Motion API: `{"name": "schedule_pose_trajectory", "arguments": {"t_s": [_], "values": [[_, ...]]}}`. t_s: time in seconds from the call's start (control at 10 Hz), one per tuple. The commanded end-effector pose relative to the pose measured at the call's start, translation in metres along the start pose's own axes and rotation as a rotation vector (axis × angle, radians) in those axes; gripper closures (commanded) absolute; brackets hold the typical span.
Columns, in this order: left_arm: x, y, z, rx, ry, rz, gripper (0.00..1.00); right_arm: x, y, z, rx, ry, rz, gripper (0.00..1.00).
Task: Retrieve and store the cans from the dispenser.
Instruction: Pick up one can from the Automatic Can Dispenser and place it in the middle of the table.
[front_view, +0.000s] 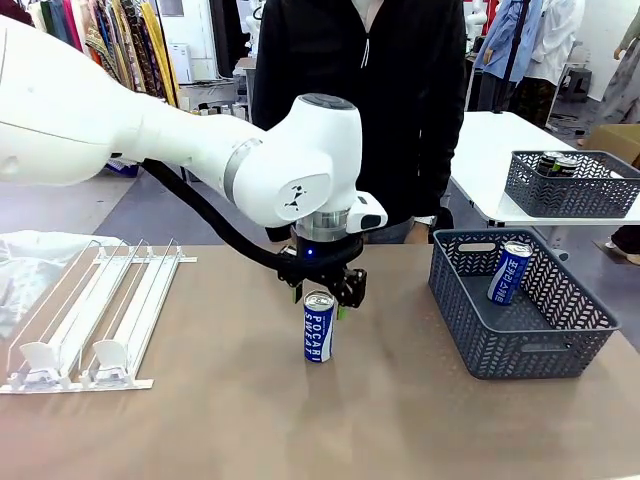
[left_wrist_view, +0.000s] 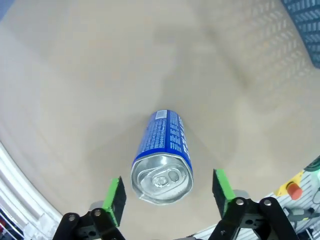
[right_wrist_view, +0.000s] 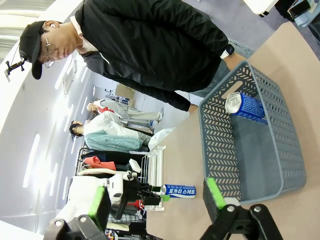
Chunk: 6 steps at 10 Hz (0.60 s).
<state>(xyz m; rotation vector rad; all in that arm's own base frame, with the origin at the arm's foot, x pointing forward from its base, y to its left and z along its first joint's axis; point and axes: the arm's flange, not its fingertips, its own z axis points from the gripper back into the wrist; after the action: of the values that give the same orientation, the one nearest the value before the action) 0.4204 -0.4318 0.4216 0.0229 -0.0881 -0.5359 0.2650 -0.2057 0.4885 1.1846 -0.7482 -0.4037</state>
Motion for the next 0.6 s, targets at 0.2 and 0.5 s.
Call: {"name": "schedule_pose_trajectory", "arguments": {"t_s": [0.2, 0.5], "values": [[-0.038, 0.047, 0.071, -0.073, -0.069, 0.054, 0.0, 0.004, 0.001, -0.003, 0.025, -0.018, 0.025, 0.0], [-0.109, 0.161, 0.143, -0.244, -0.001, 0.094, 0.0, 0.004, 0.001, -0.003, 0.025, -0.018, 0.025, 0.0]]}}
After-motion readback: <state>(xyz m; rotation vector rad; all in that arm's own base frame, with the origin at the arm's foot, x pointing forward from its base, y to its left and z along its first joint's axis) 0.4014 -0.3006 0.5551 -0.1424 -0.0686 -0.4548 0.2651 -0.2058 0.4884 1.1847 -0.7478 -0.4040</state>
